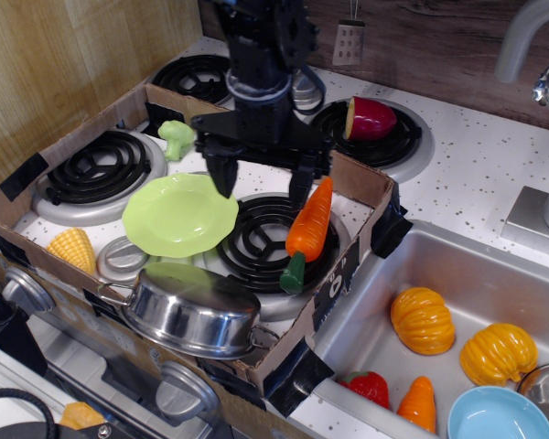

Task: Put carrot on plate

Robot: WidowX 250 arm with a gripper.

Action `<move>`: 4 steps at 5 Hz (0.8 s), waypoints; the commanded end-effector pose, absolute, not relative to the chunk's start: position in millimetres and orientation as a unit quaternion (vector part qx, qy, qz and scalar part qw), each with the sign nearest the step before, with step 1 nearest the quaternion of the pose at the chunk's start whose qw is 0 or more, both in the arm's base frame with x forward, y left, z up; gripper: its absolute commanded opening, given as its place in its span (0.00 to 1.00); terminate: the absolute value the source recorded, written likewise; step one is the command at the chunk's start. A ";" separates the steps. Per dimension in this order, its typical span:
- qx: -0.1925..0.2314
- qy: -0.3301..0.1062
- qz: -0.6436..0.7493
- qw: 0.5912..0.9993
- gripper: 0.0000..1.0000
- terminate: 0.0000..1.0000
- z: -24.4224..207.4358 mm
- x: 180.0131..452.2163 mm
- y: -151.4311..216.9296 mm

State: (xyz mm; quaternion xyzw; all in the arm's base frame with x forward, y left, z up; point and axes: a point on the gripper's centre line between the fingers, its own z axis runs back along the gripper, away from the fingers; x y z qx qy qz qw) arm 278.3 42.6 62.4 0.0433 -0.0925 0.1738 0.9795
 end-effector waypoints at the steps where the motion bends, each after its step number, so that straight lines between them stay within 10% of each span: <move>1: 0.055 -0.110 0.195 0.973 1.00 0.00 79.8 278.6 26.4; 4: 0.035 -0.124 0.172 0.977 1.00 0.00 61.2 275.7 19.2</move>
